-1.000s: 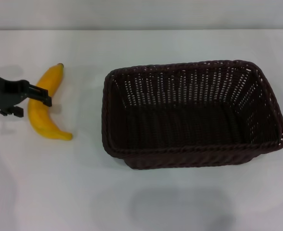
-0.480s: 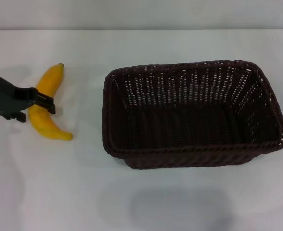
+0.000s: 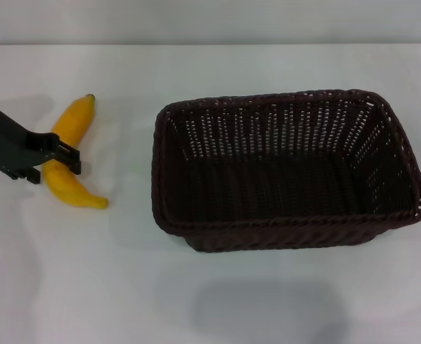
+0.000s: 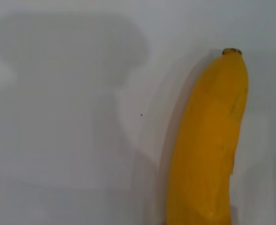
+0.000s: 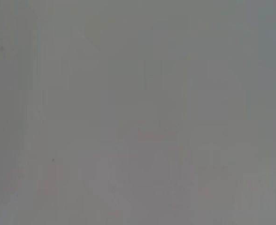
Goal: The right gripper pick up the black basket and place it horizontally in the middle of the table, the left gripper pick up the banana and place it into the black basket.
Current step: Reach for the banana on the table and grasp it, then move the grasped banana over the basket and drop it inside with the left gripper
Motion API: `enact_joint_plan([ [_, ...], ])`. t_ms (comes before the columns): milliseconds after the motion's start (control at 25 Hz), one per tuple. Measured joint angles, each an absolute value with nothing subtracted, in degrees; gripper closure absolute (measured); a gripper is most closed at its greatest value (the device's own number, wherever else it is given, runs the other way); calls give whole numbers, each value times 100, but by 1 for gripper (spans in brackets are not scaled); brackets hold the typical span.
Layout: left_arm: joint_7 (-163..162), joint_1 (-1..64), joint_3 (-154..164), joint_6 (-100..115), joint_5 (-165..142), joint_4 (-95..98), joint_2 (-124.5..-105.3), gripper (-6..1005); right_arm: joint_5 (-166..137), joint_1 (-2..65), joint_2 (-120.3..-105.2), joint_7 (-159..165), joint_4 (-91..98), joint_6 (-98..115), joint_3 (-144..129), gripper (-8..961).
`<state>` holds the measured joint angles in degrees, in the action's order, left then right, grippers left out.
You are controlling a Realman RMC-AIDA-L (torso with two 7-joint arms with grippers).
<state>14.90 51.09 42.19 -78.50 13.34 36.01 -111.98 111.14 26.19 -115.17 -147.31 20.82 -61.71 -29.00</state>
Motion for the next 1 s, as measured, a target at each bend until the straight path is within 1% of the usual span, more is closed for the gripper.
enact_joint_plan([
  [40,1490,5110,4219,-7854,1333,3608,-11192,151,11115,2619,-11518,-14731,2082,-6165,-2900,133],
  [440,1494,5139,4219,-7884,1170,3595,-11156,374,11119,2649,-11522,-14731,2068,-6077,-2903,134],
  [680,1597,5144,4218,-7928,1109,3775,-11153,485,11119,2659,-11523,-14731,2016,-6073,-2902,135],
  [760,1663,5089,4184,-7962,1181,4065,-11138,485,11120,2655,-11523,-14731,2017,-6075,-2900,135],
  [840,1739,5030,4147,-8068,1319,4351,-11075,485,11133,2646,-11522,-14731,2017,-6085,-2900,135],
  [1000,2032,4932,4154,-8657,2047,5025,-10850,486,11167,2631,-11522,-14726,2030,-6114,-2900,135],
])
